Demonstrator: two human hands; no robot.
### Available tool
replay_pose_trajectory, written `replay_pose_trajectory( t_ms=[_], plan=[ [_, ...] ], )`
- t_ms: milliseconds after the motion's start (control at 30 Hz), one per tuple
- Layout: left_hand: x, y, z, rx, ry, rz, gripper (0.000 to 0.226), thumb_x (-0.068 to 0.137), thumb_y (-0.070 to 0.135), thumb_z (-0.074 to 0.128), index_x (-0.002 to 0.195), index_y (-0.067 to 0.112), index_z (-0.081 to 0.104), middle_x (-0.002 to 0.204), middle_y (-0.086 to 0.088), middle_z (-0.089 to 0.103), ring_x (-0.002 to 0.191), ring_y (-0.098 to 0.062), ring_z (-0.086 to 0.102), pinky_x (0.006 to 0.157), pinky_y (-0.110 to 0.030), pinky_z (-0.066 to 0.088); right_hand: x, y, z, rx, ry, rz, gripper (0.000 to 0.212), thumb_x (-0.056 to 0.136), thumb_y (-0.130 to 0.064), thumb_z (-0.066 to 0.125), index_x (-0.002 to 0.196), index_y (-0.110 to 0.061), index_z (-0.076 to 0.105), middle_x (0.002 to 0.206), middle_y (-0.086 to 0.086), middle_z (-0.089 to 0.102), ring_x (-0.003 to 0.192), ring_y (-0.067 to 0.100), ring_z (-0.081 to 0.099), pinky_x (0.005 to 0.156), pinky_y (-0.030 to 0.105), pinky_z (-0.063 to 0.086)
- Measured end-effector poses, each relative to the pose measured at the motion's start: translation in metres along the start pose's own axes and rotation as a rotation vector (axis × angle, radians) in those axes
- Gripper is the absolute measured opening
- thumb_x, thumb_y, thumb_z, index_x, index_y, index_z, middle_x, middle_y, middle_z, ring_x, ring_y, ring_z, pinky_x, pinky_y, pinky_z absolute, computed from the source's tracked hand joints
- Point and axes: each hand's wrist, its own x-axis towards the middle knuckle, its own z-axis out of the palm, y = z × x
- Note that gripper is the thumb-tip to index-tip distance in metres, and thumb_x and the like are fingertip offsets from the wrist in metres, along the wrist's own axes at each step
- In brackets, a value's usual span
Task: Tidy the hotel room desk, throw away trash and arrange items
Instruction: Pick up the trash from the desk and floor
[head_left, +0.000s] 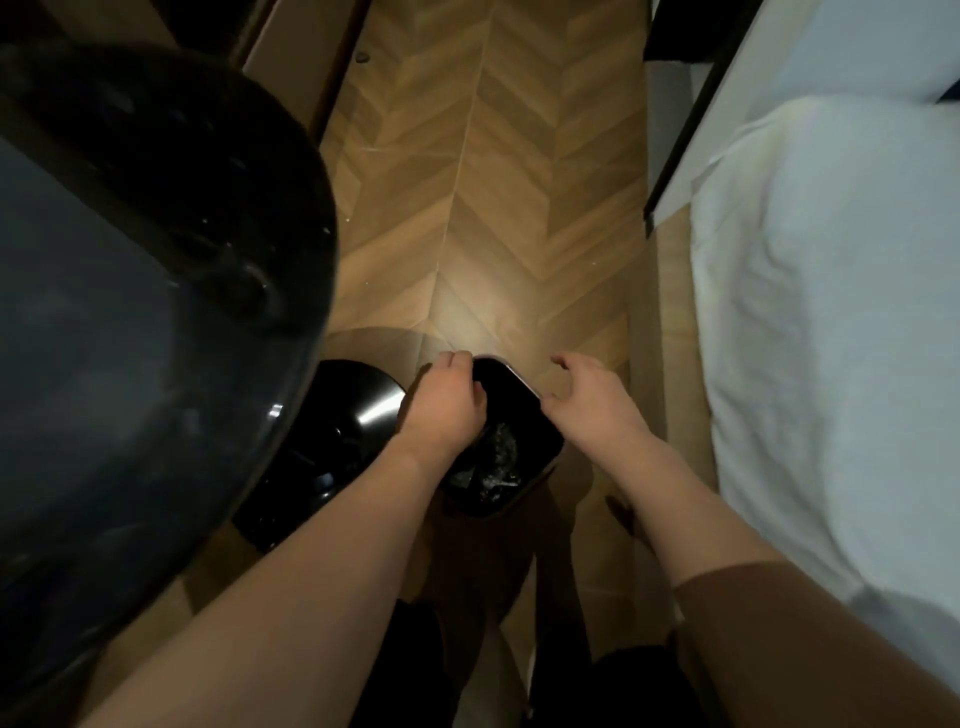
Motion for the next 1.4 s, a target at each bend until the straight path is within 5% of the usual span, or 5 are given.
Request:
replay_pose_trajectory(
  t_ms=[267, 433, 1000, 1400],
  plan=[
    [-0.109, 0.067, -0.234, -0.045, 0.119, 0.018, 0.042, 0.103, 0.022, 0.052, 0.142, 0.009, 0.049, 0.139, -0.011, 0.052, 0.125, -0.029, 0.053, 0.103, -0.045, 0.047, -0.116, -0.144, -0.162, -0.088, -0.029, -0.132, 0.061, 0.094, -0.016, 0.057, 0.151, -0.019, 0.035, 0.153, 0.005, 0.037, 0.131, 0.023, 0.046, 0.095, 0.025, 0.038],
    [-0.161, 0.046, -0.309, -0.064, 0.284, -0.085, 0.047, 0.103, 0.026, 0.052, 0.148, 0.014, 0.044, 0.144, -0.006, 0.049, 0.131, -0.023, 0.049, 0.106, -0.038, 0.046, -0.155, -0.213, -0.188, -0.129, -0.072, -0.225, 0.063, 0.093, -0.014, 0.057, 0.152, -0.018, 0.034, 0.154, 0.004, 0.036, 0.137, 0.023, 0.040, 0.108, 0.033, 0.037],
    [-0.324, -0.160, -0.369, -0.139, 0.596, -0.754, 0.038, 0.104, 0.029, 0.049, 0.140, 0.015, 0.051, 0.138, -0.006, 0.054, 0.123, -0.023, 0.056, 0.100, -0.038, 0.053, -0.210, -0.434, -0.029, -0.353, -0.358, -0.639, 0.059, 0.096, -0.021, 0.057, 0.151, -0.020, 0.035, 0.154, 0.002, 0.036, 0.139, 0.020, 0.038, 0.112, 0.034, 0.034],
    [-0.543, -0.195, -0.337, -0.319, 0.856, -1.392, 0.043, 0.106, 0.028, 0.046, 0.148, 0.017, 0.044, 0.149, -0.005, 0.047, 0.132, -0.020, 0.050, 0.102, -0.036, 0.048, -0.355, -0.527, 0.097, -0.543, -0.818, -1.216, 0.061, 0.096, -0.021, 0.061, 0.151, -0.022, 0.035, 0.153, 0.001, 0.039, 0.139, 0.019, 0.040, 0.113, 0.036, 0.039]
  ],
)
